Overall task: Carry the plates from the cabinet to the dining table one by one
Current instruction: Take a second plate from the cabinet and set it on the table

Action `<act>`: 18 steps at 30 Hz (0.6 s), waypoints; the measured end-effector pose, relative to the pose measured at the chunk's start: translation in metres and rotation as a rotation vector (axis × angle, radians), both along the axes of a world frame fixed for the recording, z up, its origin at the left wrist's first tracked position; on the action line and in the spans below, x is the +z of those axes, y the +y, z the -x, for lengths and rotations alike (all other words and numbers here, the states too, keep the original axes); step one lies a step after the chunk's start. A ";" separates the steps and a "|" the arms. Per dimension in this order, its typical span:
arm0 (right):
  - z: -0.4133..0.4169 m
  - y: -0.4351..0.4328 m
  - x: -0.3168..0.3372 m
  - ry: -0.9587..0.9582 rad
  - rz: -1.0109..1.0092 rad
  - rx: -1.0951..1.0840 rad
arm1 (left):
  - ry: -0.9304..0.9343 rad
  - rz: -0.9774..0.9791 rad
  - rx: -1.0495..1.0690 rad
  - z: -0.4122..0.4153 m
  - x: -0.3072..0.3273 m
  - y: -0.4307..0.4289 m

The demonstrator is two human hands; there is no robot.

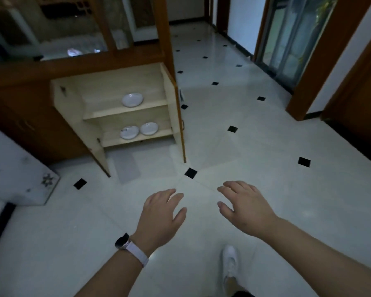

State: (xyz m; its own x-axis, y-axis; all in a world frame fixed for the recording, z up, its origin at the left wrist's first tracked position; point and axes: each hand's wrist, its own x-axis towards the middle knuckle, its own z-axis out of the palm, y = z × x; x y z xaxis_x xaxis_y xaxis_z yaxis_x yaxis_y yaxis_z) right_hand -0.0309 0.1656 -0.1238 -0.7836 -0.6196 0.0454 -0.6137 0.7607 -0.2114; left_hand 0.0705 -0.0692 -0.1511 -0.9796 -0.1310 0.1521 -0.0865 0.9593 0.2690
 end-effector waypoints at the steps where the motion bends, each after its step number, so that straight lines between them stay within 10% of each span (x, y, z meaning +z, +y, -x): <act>1: 0.011 -0.006 -0.002 -0.005 0.005 0.021 | 0.001 0.008 0.022 0.006 -0.001 -0.004; 18: 0.230 -0.068 0.016 -0.047 0.001 0.313 | -0.003 0.117 0.194 0.179 0.033 -0.024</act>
